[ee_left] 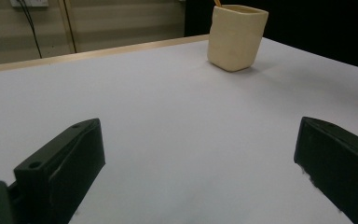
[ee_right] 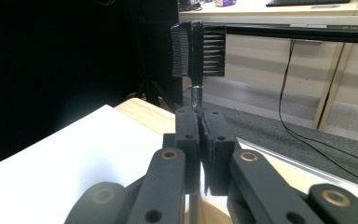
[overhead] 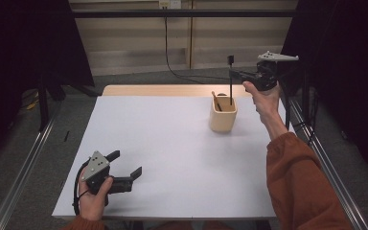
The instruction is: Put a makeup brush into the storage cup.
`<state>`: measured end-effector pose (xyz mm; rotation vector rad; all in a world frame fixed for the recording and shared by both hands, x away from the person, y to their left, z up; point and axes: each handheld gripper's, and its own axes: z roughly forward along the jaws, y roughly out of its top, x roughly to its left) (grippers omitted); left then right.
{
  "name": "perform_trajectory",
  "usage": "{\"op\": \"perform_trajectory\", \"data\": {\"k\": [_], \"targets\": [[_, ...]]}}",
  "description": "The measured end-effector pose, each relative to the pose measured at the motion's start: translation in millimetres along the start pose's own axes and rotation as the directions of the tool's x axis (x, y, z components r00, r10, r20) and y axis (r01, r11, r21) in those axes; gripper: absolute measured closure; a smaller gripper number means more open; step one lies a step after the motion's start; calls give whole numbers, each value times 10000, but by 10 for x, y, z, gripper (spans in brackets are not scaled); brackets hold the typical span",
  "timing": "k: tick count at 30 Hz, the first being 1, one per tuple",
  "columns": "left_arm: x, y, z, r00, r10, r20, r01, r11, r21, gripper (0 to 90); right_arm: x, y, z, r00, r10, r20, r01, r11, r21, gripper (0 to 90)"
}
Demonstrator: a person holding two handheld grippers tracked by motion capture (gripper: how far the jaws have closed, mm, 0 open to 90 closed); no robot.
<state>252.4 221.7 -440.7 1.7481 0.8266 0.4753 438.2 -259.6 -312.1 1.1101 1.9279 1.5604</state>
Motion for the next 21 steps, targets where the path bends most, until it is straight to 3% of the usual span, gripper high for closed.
{"op": "perform_trajectory", "data": {"k": [21], "targets": [[6,1,1,10000,27,50,-27,10000,-7,17,-74,-114,132,9998,171,-57,-171,9999,8,861]]}}
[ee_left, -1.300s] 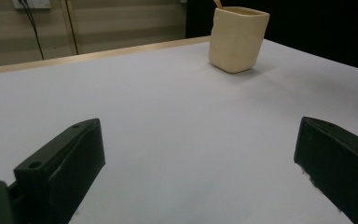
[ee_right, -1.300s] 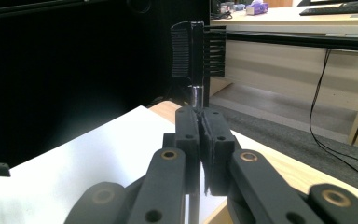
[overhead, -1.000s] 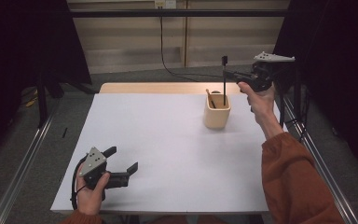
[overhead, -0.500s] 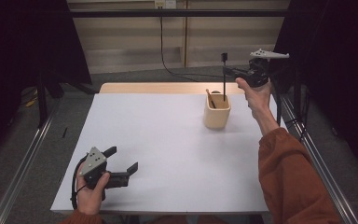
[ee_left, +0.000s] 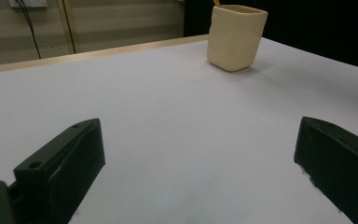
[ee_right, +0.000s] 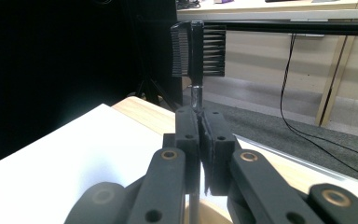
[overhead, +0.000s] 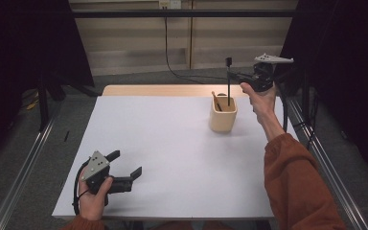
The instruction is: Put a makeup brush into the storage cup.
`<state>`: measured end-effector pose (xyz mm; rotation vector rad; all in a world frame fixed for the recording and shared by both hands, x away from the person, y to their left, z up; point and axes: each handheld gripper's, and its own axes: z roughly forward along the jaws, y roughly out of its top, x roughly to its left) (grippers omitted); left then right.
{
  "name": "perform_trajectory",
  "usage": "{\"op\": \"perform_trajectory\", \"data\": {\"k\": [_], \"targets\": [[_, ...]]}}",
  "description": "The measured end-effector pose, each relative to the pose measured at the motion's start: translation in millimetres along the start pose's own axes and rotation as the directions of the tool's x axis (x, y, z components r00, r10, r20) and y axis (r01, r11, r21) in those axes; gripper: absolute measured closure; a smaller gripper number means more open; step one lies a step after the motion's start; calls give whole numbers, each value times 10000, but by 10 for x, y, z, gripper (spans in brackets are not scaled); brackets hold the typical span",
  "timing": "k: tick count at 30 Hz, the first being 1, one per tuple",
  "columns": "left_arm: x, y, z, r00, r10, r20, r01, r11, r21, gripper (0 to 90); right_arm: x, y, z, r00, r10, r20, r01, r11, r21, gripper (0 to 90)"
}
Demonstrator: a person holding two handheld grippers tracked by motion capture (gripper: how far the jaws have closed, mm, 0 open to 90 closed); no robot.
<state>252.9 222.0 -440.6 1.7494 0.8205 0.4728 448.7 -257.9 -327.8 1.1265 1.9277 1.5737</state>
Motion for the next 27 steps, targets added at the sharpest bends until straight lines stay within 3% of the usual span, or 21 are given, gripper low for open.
{"op": "perform_trajectory", "data": {"k": [27], "targets": [[-1,-5,-3,10000,20,-31,-20,10000,5,17,-56,-391,89,9999,82,115,-90,9969,779,859]]}}
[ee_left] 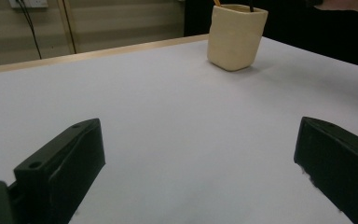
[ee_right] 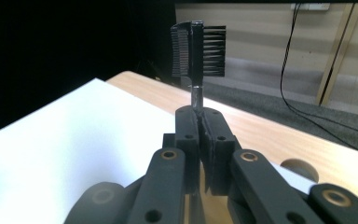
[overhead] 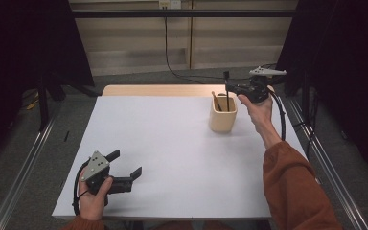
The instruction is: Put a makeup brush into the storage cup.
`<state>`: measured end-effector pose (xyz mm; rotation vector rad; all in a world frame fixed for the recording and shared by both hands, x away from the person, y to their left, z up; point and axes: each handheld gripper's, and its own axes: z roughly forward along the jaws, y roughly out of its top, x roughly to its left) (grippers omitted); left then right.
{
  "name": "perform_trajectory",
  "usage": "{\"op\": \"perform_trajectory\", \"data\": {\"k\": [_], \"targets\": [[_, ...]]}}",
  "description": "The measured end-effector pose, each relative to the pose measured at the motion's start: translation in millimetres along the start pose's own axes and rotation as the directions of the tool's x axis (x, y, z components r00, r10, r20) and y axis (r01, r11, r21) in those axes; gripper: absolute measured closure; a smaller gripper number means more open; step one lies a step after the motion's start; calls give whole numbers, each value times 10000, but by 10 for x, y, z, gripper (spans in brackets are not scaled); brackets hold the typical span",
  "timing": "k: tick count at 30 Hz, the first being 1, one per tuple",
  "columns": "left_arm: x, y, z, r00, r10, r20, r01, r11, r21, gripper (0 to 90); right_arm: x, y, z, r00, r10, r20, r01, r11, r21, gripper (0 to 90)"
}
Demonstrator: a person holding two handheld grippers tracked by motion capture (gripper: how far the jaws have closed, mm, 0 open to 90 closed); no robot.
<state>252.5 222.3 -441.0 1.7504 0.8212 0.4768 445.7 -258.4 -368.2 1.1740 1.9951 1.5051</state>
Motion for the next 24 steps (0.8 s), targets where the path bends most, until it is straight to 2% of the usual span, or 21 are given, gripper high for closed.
{"op": "perform_trajectory", "data": {"k": [10,24], "targets": [[-2,2,3,10000,14,14,-14,10000,11,17,-35,-147,5,9999,153,49,-154,9997,180,860],[0,3,-4,10000,11,-54,-11,10000,-40,17,-36,-152,14,9998,214,26,-215,9995,237,847]]}}
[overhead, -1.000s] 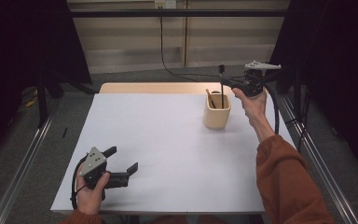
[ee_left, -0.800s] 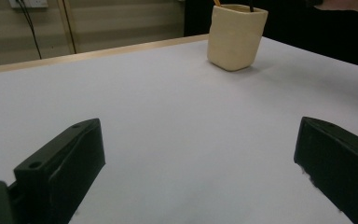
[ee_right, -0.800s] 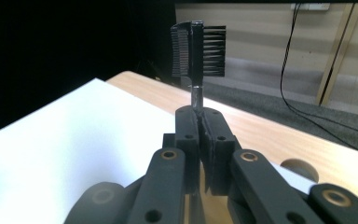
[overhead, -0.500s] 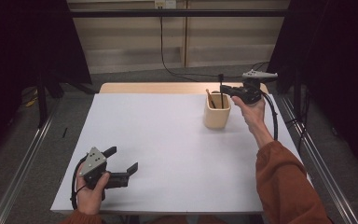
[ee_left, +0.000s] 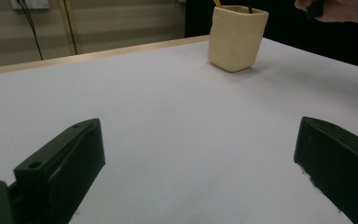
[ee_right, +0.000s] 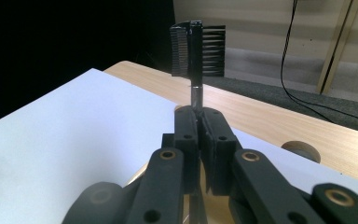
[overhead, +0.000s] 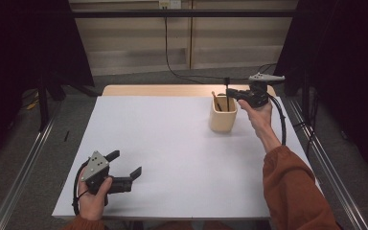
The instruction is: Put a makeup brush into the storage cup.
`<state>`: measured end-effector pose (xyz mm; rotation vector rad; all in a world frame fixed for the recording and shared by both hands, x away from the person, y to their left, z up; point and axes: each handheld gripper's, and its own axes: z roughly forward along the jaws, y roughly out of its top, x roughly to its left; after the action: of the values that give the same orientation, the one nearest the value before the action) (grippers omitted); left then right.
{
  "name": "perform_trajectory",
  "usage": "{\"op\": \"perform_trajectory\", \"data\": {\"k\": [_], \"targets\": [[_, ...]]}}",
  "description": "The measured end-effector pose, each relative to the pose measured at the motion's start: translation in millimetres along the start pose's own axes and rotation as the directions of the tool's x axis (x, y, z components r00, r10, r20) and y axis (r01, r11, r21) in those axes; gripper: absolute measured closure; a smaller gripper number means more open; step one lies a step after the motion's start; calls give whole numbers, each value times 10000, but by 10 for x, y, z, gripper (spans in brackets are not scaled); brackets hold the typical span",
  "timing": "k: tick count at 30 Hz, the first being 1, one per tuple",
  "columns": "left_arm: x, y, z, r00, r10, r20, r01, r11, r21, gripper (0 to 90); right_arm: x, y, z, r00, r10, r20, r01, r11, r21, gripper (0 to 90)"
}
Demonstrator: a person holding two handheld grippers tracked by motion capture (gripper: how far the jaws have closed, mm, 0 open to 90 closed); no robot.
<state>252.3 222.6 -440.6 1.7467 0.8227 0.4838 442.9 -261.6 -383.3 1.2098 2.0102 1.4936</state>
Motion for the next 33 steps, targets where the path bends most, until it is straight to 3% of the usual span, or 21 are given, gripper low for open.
{"op": "perform_trajectory", "data": {"k": [5,19,28,33], "targets": [[6,0,-3,10000,10,-4,-10,10000,-4,18,-2,9,-13,10000,21,23,-21,10000,-40,771],[6,-1,-6,10000,0,-40,0,10000,0,18,28,29,-53,9997,4,-245,-11,9996,-270,310],[16,-2,5,9998,-113,-153,113,9999,45,18,47,42,-45,9999,-19,133,22,9997,-236,65],[36,-9,-5,9997,-171,-167,171,9999,-3,18,62,57,-73,9999,-57,88,60,9997,-230,69]]}}
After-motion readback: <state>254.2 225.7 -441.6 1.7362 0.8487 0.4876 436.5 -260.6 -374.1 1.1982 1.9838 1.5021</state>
